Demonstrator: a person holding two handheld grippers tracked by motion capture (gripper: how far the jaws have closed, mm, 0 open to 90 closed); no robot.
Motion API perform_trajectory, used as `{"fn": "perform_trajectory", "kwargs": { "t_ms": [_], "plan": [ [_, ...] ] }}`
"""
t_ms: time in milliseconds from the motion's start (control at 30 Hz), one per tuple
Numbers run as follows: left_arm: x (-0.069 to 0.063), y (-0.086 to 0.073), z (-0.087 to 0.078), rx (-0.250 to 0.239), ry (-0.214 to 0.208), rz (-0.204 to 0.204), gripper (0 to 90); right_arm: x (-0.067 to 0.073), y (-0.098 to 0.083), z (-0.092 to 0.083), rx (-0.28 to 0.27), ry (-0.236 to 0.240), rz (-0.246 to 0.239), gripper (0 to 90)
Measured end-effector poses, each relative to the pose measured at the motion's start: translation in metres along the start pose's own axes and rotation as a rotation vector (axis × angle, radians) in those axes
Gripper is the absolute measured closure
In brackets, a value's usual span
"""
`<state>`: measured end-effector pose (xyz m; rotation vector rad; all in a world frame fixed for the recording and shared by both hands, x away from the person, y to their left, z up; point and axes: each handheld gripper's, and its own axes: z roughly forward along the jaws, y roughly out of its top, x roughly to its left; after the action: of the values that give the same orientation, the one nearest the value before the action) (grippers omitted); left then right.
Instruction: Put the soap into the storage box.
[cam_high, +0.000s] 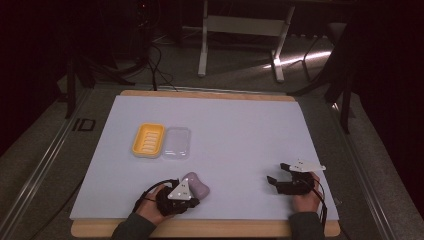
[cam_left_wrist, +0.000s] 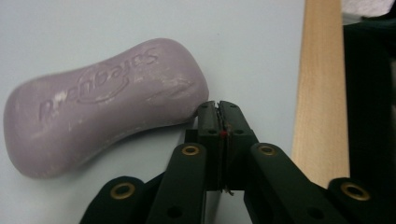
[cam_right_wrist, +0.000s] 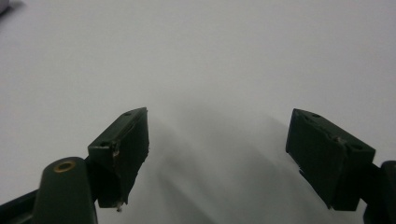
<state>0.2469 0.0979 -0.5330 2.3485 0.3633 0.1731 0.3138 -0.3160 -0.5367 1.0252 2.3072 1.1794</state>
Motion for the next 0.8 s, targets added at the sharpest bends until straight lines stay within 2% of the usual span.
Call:
{"fn": "perform_trajectory", "kwargs": {
  "t_ms": [200,233,333,667,733,800],
  "plan": [
    [0.003,0.009,0.004,0.01,0.045,-0.005,83.2,0.0,0.0,0.0,-0.002,-0.003,-0.004,20.9],
    [0.007,0.011,0.005,0.005,0.054,-0.021,82.5,0.0,0.0,0.0,-0.001,-0.003,-0.005,20.8],
    [0.013,0.015,0.006,0.017,0.083,-0.035,80.9,0.001,0.0,0.0,0.002,-0.003,-0.006,20.7],
    [0.021,0.023,0.011,0.014,0.156,-0.105,78.0,0.002,0.001,0.002,0.017,-0.01,-0.019,20.6],
    [0.024,0.025,0.011,0.017,0.154,-0.117,76.2,0.002,0.001,0.002,0.017,-0.011,-0.02,20.6],
    [0.027,0.026,0.009,0.015,0.129,-0.119,72.9,0.002,0.001,0.002,0.018,-0.011,-0.021,20.6]
  ]
}}
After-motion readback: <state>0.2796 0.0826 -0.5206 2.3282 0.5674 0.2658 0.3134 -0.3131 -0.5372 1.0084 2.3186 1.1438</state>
